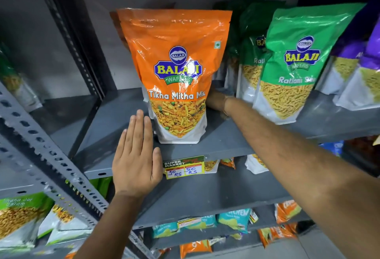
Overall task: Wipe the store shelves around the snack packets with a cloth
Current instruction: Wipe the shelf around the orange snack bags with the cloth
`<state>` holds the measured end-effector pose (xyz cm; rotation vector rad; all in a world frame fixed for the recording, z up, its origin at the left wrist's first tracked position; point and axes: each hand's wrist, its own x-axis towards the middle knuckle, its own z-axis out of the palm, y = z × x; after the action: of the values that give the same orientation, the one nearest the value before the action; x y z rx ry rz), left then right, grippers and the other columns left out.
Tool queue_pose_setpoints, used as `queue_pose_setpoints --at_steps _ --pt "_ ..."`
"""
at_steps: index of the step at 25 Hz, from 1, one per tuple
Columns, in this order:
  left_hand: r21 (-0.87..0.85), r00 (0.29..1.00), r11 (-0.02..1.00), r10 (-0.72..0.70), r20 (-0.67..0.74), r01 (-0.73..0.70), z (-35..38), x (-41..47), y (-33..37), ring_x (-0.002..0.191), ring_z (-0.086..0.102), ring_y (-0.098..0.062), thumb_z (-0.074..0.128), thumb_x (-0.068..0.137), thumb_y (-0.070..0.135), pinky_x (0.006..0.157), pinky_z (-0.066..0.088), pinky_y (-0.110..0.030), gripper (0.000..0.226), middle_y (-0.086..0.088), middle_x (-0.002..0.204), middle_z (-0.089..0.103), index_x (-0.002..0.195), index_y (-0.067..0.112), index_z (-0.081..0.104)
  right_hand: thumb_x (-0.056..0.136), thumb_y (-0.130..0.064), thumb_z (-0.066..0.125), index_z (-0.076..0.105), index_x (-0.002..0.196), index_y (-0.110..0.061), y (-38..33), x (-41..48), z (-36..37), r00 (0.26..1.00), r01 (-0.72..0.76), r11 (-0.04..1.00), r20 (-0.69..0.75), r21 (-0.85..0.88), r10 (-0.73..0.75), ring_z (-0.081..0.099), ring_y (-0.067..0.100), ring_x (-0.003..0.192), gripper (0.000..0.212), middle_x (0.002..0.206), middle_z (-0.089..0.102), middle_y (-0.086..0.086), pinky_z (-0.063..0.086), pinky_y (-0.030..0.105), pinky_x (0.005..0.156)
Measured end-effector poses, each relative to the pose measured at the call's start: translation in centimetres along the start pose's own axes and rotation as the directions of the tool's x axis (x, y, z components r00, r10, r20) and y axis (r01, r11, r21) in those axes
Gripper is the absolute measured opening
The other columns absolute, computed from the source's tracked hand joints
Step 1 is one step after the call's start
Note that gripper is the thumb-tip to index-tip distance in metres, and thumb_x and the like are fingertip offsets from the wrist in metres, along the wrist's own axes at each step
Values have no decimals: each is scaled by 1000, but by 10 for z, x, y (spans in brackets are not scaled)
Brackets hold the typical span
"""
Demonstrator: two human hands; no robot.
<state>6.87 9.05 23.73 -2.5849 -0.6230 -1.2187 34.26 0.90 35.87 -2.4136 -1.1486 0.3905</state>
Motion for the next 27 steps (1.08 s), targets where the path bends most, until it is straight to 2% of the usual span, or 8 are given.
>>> queue_pose_setpoints --at_steps 5,10,14,17,18,20,24,27 --pt "-44 999 999 -15 38 17 -4 1 -3 171 19 -27 25 109 34 137 22 -46 72 -14 183 17 174 5 16 90 -22 43 47 143 -40 32 -33 24 1000 22 1000 20 -8 -21 52 31 134 56 151 50 2 45 46 109" --pt "-64 999 998 -18 43 21 -2 0 -1 171 18 -28 25 109 34 136 25 -48 72 -14 183 17 174 6 16 103 -24 44 63 124 -21 -5 -32 -21 997 2 999 -83 38 2 62 24 107 28 125 66 3 47 34 89" --pt "-64 1000 998 -12 22 13 0 0 -3 171 17 -32 25 111 34 135 28 -49 70 -18 182 19 173 2 19 106 -30 43 50 141 -15 -25 -18 -25 998 11 998 -62 58 -7 49 28 132 39 145 51 9 40 28 100" --pt "-71 1000 997 -1 25 3 1 0 -6 171 17 -33 24 112 34 135 30 -51 69 -19 182 19 173 1 20 109 -19 34 49 133 -10 -21 -21 -8 999 -37 998 -39 -52 35 54 16 112 30 124 54 -3 36 3 67" --pt "-71 1000 998 3 26 -1 1 0 -6 171 17 -33 24 112 34 135 30 -51 69 -19 182 19 173 1 19 109 -20 33 50 130 -12 -12 -19 -3 999 -39 997 -26 -61 37 56 15 109 29 124 59 -1 37 1 72" --pt "-83 1000 997 6 19 -4 0 0 -6 171 18 -32 24 111 34 135 29 -50 69 -18 182 19 173 2 19 108 -24 36 55 135 -11 -4 -22 6 1000 1 999 -9 -38 -2 56 23 122 35 137 59 6 38 18 95" --pt "-111 1000 994 14 -4 -15 -2 0 -6 170 19 -33 27 111 34 135 30 -50 70 -19 181 22 172 1 22 99 -3 47 62 129 -4 23 -53 11 999 41 999 21 17 -41 60 26 115 33 128 65 12 42 32 104" --pt "-105 1000 994 15 -8 -16 -1 0 -5 170 18 -33 23 112 35 135 29 -50 70 -19 181 22 172 1 21 98 -5 50 59 134 -9 26 -96 13 999 52 995 9 87 -53 58 20 117 37 128 64 6 41 26 96"
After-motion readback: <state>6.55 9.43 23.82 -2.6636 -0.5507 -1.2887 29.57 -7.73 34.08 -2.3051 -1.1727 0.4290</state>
